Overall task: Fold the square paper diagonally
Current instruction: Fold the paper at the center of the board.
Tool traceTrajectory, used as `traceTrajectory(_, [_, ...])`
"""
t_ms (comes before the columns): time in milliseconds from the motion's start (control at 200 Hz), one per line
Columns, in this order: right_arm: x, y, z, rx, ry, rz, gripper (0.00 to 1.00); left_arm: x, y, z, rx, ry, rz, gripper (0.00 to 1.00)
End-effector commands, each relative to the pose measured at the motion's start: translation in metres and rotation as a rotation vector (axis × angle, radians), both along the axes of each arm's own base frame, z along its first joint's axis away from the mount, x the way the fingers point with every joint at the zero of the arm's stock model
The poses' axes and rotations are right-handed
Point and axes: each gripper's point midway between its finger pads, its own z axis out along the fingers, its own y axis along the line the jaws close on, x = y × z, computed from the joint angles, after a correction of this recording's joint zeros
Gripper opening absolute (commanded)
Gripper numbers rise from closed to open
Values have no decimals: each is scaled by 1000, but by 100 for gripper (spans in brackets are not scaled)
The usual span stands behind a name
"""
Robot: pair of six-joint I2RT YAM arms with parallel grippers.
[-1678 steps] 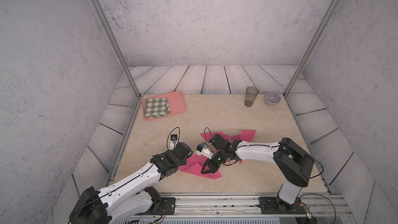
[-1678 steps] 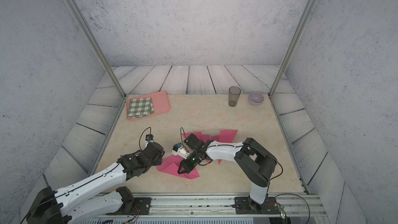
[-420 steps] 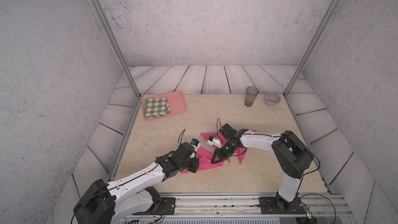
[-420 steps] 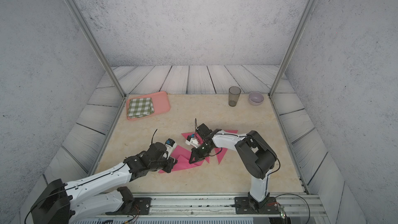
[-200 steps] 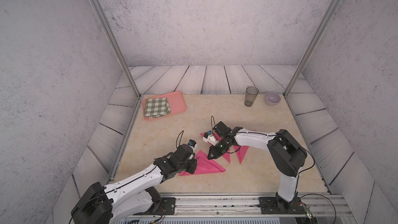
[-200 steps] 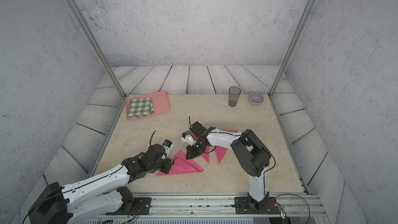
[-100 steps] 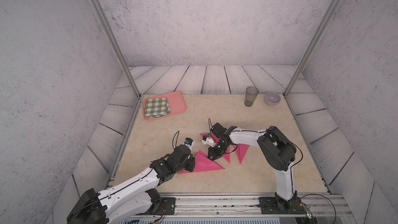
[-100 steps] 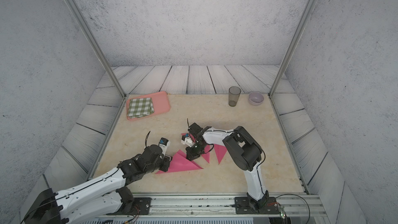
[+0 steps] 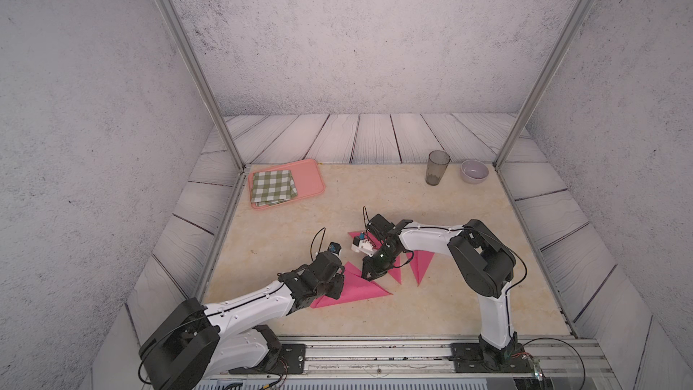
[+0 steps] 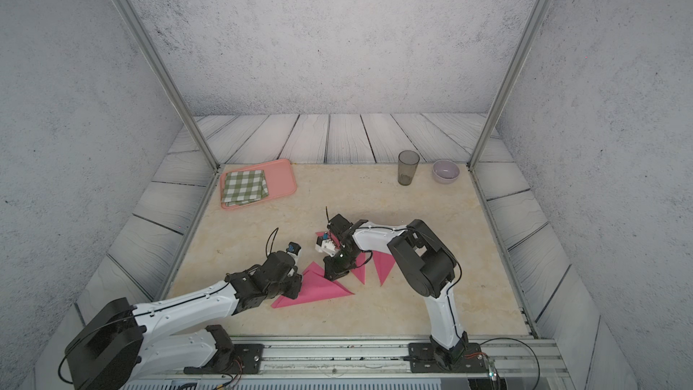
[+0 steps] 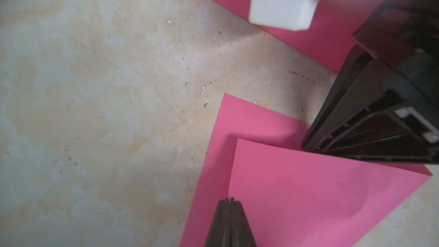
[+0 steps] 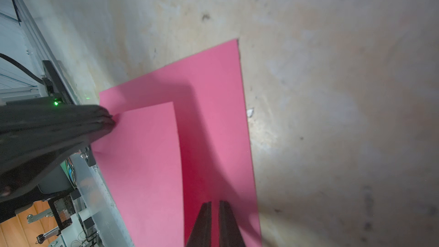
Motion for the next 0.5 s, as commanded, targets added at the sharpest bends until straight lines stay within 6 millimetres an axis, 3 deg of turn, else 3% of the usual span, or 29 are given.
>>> traceTrajectory(0, [-5,-12,-16,-80,15,8,13,12,-3,10,-6,-49,18,0])
traceTrajectory(210, [-3,-14,-17,-101,1,2,18,14,-5,12,-9,-71,3,0])
traceTrajectory(295, [-2,-15,-15,-112,-16,-5,26,14,-4,8,-1,-71,-2,0])
traceTrajectory(370, [4,-17,-10,-124,-55,-30,36,13,-3,1,15,-54,2,0])
traceTrajectory(495, [16,-21,9,-129,-141,-76,39,12,-4,-8,29,-26,4,0])
